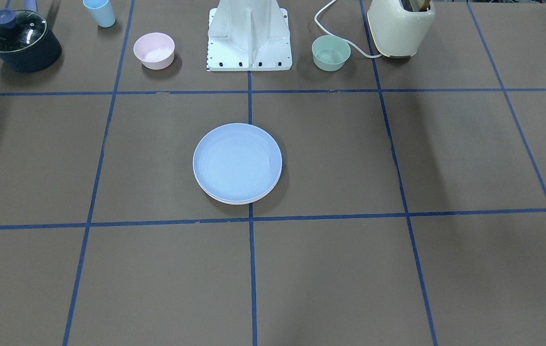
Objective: Stack three plates with pink and blue
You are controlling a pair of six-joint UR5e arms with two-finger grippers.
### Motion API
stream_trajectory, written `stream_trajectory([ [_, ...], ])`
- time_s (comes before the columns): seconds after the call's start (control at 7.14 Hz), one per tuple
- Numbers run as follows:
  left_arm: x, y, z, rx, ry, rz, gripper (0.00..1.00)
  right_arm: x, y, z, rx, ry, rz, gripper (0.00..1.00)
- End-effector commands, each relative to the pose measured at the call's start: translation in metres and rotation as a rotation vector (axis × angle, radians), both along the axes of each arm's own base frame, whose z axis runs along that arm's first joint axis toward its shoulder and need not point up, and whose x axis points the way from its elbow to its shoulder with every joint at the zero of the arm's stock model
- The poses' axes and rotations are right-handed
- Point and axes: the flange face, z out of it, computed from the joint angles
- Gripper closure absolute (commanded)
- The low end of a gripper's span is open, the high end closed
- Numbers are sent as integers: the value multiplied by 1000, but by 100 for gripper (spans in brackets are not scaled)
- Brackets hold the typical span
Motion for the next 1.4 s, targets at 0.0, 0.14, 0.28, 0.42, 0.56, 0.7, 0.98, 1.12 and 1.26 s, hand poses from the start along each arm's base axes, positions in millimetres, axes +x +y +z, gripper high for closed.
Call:
stream_trajectory([
  [0.0,3,6,-10,-127,54,-41,0,9,18,17,-93,-77,90,0],
  [0.14,8,10,-10,-164,117,-27,0,9,22,18,-129,-99,127,0],
  [0.28,9,11,-7,-172,131,-25,0,9,22,16,-125,-98,127,0],
  [0.42,9,11,-4,-176,130,-23,0,9,21,16,-125,-98,127,0],
  [0.56,9,11,-5,-174,130,-21,0,9,22,16,-125,-98,127,0],
  [0.7,9,11,-6,-172,130,-21,0,9,21,15,-122,-98,127,0],
  [0.98,9,11,-6,-172,130,-21,0,9,21,14,-118,-97,126,0],
  [1.12,9,11,-7,-171,130,-21,0,9,21,14,-118,-97,126,0],
  [1.26,9,11,-6,-171,130,-20,0,9,21,14,-119,-96,127,0],
])
